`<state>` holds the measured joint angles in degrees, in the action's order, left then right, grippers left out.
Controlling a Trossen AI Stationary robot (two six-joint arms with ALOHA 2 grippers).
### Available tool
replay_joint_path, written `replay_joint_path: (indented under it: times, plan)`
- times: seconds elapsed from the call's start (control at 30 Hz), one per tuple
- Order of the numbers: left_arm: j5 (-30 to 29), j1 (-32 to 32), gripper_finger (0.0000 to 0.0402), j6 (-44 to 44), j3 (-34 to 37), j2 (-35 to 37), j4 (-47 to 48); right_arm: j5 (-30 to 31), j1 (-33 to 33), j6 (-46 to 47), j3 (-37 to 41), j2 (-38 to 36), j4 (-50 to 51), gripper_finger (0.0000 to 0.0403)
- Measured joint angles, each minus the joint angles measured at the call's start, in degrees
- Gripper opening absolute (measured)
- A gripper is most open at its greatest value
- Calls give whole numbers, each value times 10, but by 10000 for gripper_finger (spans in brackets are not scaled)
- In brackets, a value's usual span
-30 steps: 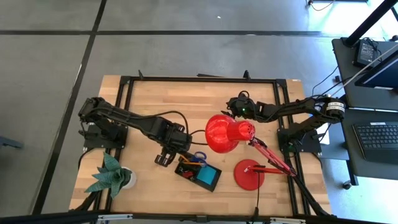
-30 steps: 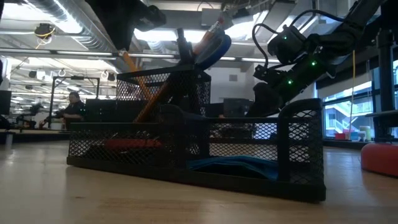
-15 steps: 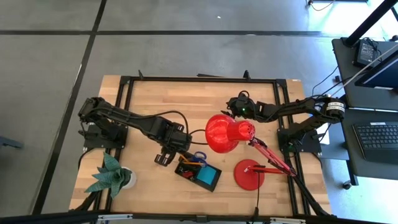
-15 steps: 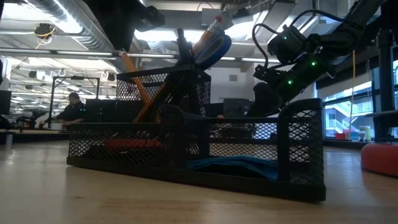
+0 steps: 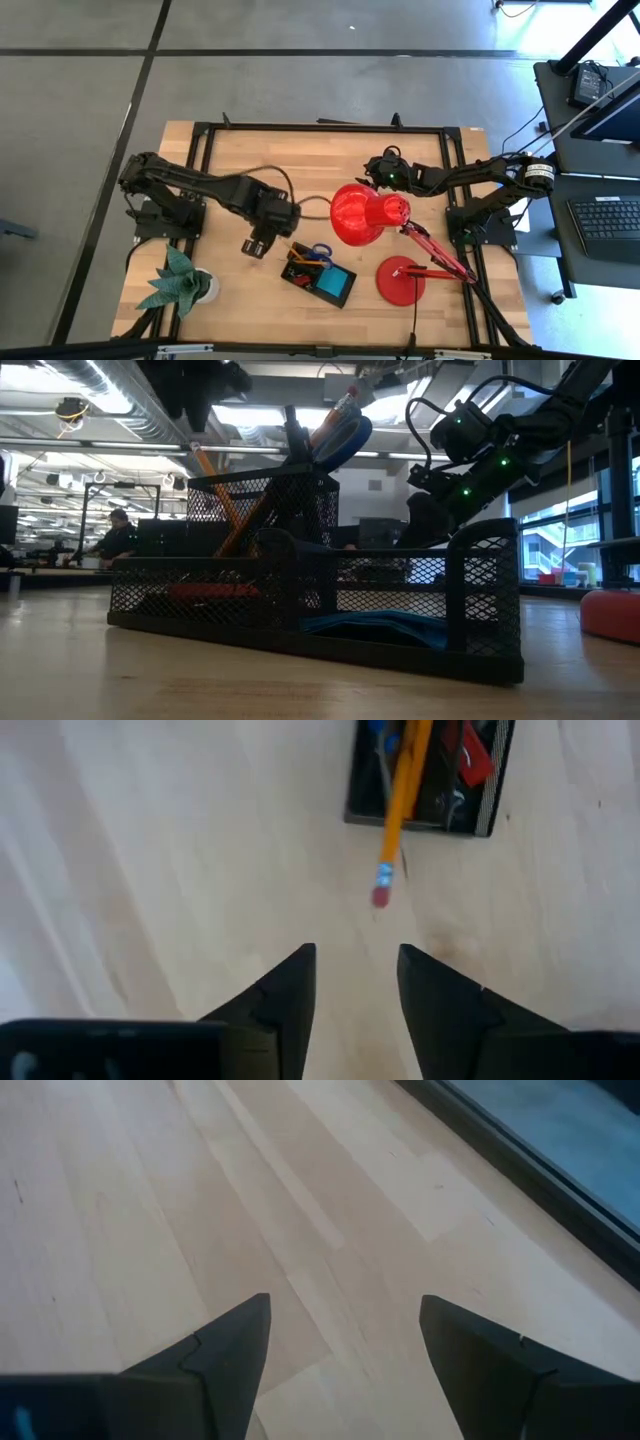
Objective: Pick and place office supplies into organizer
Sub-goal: Return to Home Position
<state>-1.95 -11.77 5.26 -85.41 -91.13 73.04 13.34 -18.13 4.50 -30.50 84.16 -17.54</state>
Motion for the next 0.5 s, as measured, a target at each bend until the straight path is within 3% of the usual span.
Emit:
replay_joint_path:
  times: [0.37,0.5]
  plan:
    - [19,93,123,65,0,114,-58,-10,0,14,0,0,0,260]
    - [43,139,116,88,43,157,-120,-10,0,12,0,0,0,260]
